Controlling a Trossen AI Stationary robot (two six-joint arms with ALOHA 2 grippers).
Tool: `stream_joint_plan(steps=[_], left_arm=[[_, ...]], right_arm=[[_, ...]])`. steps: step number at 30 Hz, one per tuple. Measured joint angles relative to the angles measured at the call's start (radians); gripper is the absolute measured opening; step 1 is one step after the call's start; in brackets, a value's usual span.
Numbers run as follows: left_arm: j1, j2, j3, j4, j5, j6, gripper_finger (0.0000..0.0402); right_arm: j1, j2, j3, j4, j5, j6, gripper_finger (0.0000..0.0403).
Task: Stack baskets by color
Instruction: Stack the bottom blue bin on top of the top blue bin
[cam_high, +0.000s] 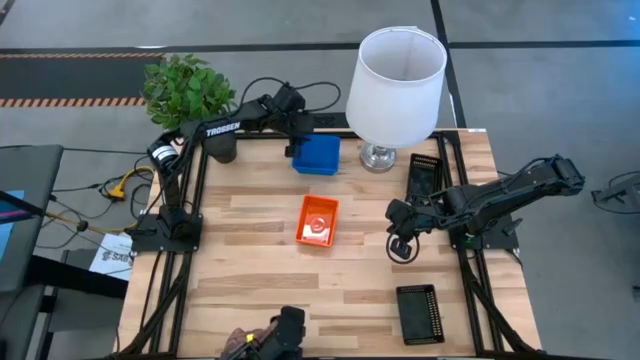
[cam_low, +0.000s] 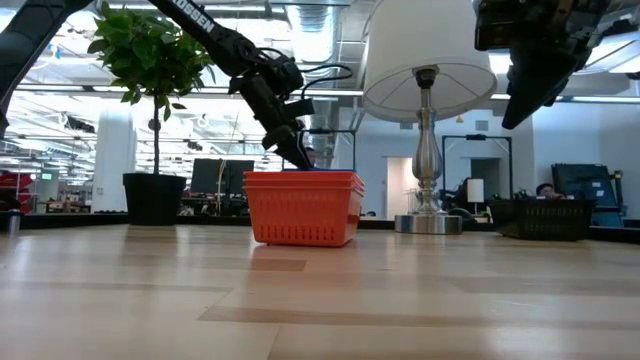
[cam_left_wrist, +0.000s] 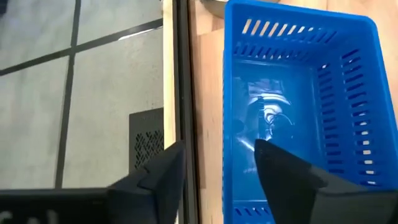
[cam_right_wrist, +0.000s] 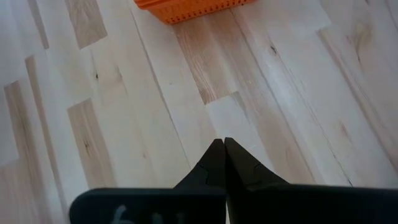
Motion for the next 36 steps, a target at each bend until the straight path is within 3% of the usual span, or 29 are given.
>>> stream_joint_plan(steps=[3, 7, 24, 29, 36], left_arm=[[0.002, 0.0, 0.0, -0.007, 0.0, 0.0, 0.0201], [0.002, 0.0, 0.0, -0.011, 0.001, -0.008, 0.0199], [-0.003, 0.025, -0.002, -0.044, -0.009, -0.115, 0.0074], [-0.003, 0.025, -0.002, -0.039, -0.009, -0.159, 0.0012], [-0.002, 0.025, -0.002, -0.033, -0.006, -0.194, 0.0002]], right_arm=[[0.0, 0.0, 0.0, 0.0, 0.0, -0.009, 0.0007], [0.0, 0.0, 0.0, -0.001, 0.0, -0.013, 0.0007], [0.017, 0.0, 0.0, -0.012, 0.0, -0.028, 0.0007], [0.028, 0.0, 0.0, -0.012, 0.0, -0.033, 0.0007], [0.027, 0.0, 0.0, -0.012, 0.0, -0.04, 0.0007]])
